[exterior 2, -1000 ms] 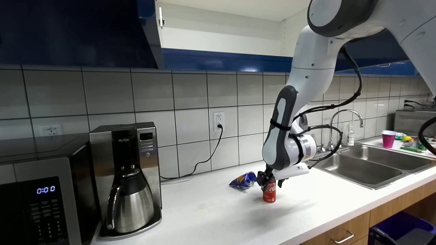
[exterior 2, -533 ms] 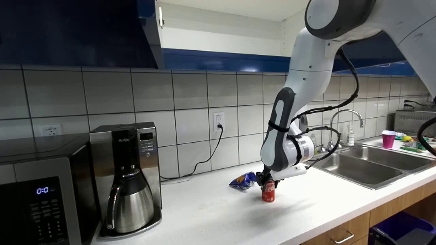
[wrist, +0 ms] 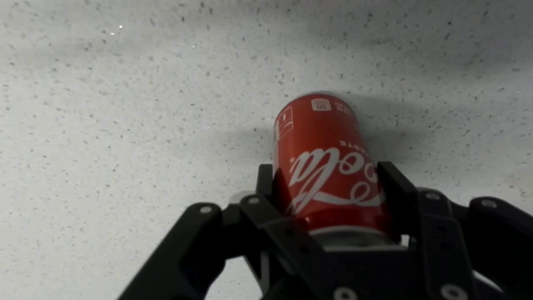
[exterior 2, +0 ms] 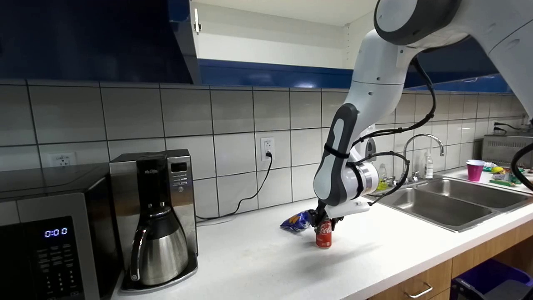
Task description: Put the can in the top cabinet
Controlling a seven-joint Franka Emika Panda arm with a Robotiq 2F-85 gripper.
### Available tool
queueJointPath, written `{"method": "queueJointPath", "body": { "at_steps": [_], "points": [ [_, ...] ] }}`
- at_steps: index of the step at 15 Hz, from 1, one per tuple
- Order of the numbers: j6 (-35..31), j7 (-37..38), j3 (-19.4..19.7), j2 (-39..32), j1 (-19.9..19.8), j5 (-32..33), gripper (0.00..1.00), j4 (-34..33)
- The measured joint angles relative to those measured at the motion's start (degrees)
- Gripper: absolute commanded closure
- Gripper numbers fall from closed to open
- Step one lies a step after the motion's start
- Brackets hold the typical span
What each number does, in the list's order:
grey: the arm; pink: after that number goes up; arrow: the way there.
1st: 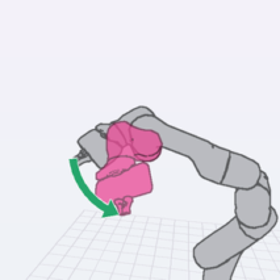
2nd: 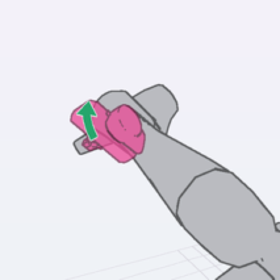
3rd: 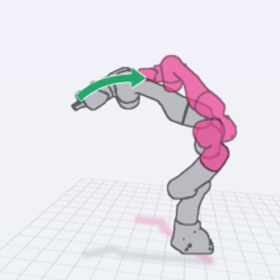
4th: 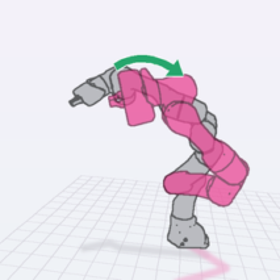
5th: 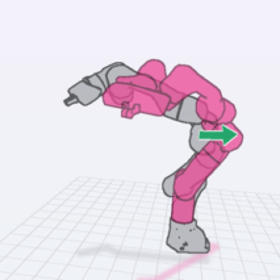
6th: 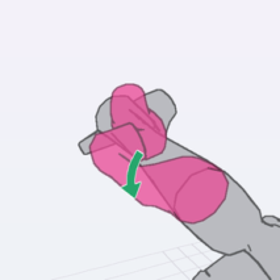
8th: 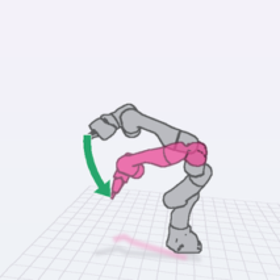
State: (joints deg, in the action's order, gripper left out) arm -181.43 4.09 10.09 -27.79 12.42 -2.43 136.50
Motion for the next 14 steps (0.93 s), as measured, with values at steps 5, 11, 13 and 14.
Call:
{"method": "queueJointPath", "body": {
  "at_steps": [5,11,13,14],
  "points": [
    [9.50,1.27,0.23,6.63,2.17,0.67,0.62,0.08],
    [23.23,7.45,-0.09,18.43,3.07,7.81,0.62,0.31],
    [28.41,8.89,-1.63,23.04,2.46,8.98,0.62,0.36],
    [31.06,9.25,-2.79,25.51,1.99,9.00,0.62,0.38]
  ]
}}
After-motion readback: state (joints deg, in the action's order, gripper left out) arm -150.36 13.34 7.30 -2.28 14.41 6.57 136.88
